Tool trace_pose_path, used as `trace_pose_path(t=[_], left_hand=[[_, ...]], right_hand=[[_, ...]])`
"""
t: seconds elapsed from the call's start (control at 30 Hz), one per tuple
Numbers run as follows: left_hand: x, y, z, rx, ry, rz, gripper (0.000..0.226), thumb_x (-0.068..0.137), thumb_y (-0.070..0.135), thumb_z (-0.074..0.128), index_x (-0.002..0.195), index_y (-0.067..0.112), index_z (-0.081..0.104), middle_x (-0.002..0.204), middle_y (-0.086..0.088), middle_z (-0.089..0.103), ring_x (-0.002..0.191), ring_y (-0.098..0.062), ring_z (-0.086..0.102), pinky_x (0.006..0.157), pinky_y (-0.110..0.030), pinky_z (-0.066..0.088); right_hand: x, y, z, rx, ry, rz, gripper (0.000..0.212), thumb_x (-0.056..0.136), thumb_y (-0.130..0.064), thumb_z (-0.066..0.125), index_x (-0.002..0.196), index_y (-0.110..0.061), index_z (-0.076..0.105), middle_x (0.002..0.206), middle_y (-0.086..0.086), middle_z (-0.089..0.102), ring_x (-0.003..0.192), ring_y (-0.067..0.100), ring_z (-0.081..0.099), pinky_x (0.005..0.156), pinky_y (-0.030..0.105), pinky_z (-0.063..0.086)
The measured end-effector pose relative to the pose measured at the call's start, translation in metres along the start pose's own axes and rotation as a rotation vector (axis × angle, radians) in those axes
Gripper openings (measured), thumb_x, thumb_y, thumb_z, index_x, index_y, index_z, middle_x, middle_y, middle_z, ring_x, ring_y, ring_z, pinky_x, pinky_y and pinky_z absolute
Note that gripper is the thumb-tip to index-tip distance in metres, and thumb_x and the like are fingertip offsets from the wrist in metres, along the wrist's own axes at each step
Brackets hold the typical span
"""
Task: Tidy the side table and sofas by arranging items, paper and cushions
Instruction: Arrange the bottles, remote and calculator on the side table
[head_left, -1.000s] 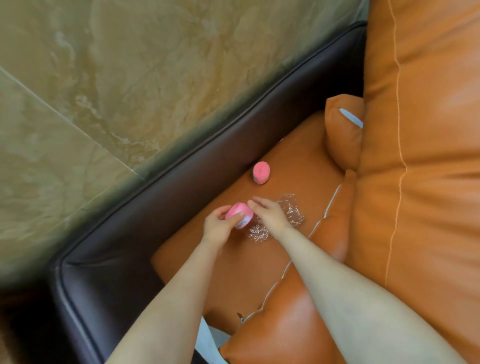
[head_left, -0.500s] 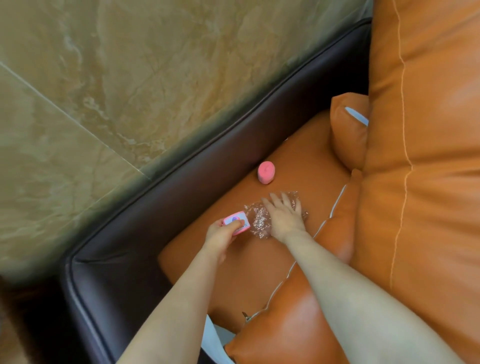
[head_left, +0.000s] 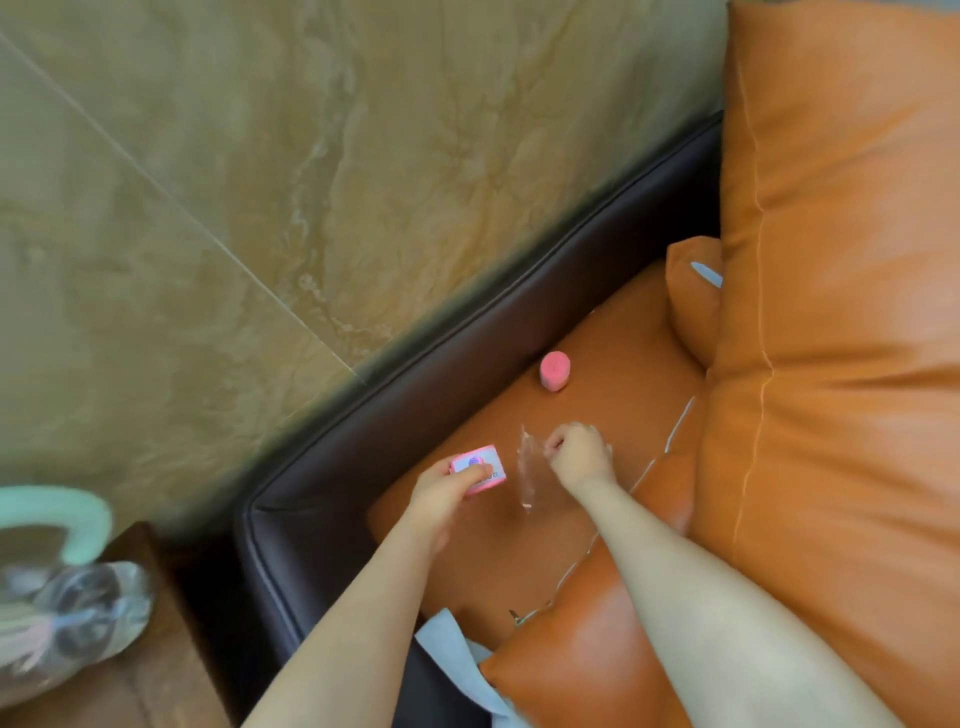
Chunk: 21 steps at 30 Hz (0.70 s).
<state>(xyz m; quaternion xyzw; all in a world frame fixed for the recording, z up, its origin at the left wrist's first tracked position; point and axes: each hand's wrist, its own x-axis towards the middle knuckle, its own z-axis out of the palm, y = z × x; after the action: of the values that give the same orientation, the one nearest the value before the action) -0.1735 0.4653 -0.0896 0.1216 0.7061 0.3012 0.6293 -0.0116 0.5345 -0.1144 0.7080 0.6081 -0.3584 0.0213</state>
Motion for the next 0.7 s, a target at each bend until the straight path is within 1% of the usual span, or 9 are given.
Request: trace_pose_path(t=[0.07, 0.13, 0.2, 0.3, 0.4, 0.5, 0.57, 0.63, 0.7], left_hand=[[-0.024, 0.015, -0.004, -0.028, -0.115, 0.015, 0.040, 0.083, 0.009, 0.069, 0.121, 0.004, 0.057, 0.112, -0.014, 0.065, 0.104, -0.023, 0.063, 0.095, -0.033, 0.049], [-0.053, 0.035, -0.007, -0.027, -0.222, 0.037, 0.041, 0.084, 0.009, 0.067, 0.124, 0.005, 0.056, 0.111, -0.015, 0.066, 0.102, -0.024, 0.064, 0.094, -0.033, 0.050], [-0.082, 0.059, -0.011, -0.039, -0.299, 0.056, 0.042, 0.085, 0.009, 0.066, 0.125, 0.005, 0.055, 0.109, -0.014, 0.067, 0.101, -0.024, 0.065, 0.094, -0.034, 0.050], [-0.129, 0.091, -0.019, -0.045, -0.393, 0.098, 0.052, 0.084, 0.009, 0.068, 0.131, 0.005, 0.047, 0.109, -0.011, 0.066, 0.098, -0.019, 0.066, 0.088, -0.029, 0.053], [-0.179, 0.118, -0.031, -0.088, -0.466, 0.163, 0.058, 0.070, 0.014, 0.070, 0.124, 0.009, 0.051, 0.106, -0.008, 0.068, 0.097, -0.016, 0.066, 0.086, -0.027, 0.051], [-0.227, 0.138, -0.051, -0.144, -0.503, 0.275, 0.049, 0.068, 0.014, 0.062, 0.117, 0.013, 0.057, 0.101, -0.004, 0.072, 0.092, -0.014, 0.068, 0.093, -0.031, 0.049], [-0.252, 0.150, -0.071, -0.149, -0.498, 0.328, 0.063, 0.067, 0.010, 0.062, 0.129, 0.010, 0.048, 0.102, -0.005, 0.072, 0.089, -0.016, 0.070, 0.088, -0.030, 0.052], [-0.278, 0.162, -0.094, -0.112, -0.542, 0.337, 0.086, 0.063, 0.007, 0.068, 0.141, 0.011, 0.034, 0.122, -0.006, 0.062, 0.093, -0.019, 0.068, 0.087, -0.032, 0.054], [-0.308, 0.175, -0.115, 0.024, -0.590, 0.372, 0.081, 0.055, 0.013, 0.074, 0.131, 0.012, 0.047, 0.149, 0.007, 0.029, 0.105, -0.016, 0.062, 0.091, -0.033, 0.051]], right_hand=[[-0.016, -0.018, -0.023, 0.234, 0.004, 0.031, 0.019, 0.085, -0.006, 0.055, 0.079, -0.019, 0.067, 0.096, 0.005, 0.069, 0.096, 0.026, 0.061, 0.082, 0.030, 0.048], [-0.035, -0.035, -0.053, 0.321, 0.019, -0.013, 0.020, 0.086, -0.004, 0.052, 0.085, -0.011, 0.070, 0.089, 0.000, 0.065, 0.083, 0.021, 0.057, 0.070, 0.023, 0.042], [-0.052, -0.053, -0.085, 0.399, 0.045, -0.061, 0.021, 0.085, 0.000, 0.049, 0.086, -0.005, 0.069, 0.085, 0.003, 0.061, 0.081, 0.020, 0.052, 0.067, 0.022, 0.036], [-0.080, -0.084, -0.131, 0.624, 0.007, -0.043, 0.020, 0.086, -0.001, 0.053, 0.070, -0.008, 0.063, 0.076, 0.009, 0.062, 0.074, 0.024, 0.057, 0.061, 0.027, 0.041], [-0.120, -0.115, -0.170, 0.775, -0.038, 0.012, 0.015, 0.088, -0.005, 0.056, 0.075, -0.011, 0.059, 0.076, 0.007, 0.061, 0.066, 0.015, 0.055, 0.055, 0.023, 0.042], [-0.162, -0.143, -0.195, 0.902, -0.128, -0.093, 0.020, 0.086, 0.004, 0.053, 0.072, -0.008, 0.061, 0.066, 0.006, 0.060, 0.059, 0.016, 0.055, 0.050, 0.020, 0.042], [-0.187, -0.160, -0.205, 0.893, -0.235, -0.164, 0.023, 0.087, 0.006, 0.050, 0.073, -0.009, 0.061, 0.065, 0.006, 0.059, 0.057, 0.016, 0.057, 0.050, 0.019, 0.043], [-0.211, -0.180, -0.213, 0.863, -0.337, -0.222, 0.024, 0.088, 0.005, 0.049, 0.075, -0.010, 0.061, 0.069, 0.005, 0.058, 0.061, 0.015, 0.057, 0.058, 0.022, 0.045], [-0.231, -0.198, -0.220, 0.760, -0.385, -0.252, 0.020, 0.090, 0.000, 0.050, 0.080, -0.013, 0.061, 0.075, 0.003, 0.059, 0.070, 0.013, 0.055, 0.065, 0.024, 0.043]])
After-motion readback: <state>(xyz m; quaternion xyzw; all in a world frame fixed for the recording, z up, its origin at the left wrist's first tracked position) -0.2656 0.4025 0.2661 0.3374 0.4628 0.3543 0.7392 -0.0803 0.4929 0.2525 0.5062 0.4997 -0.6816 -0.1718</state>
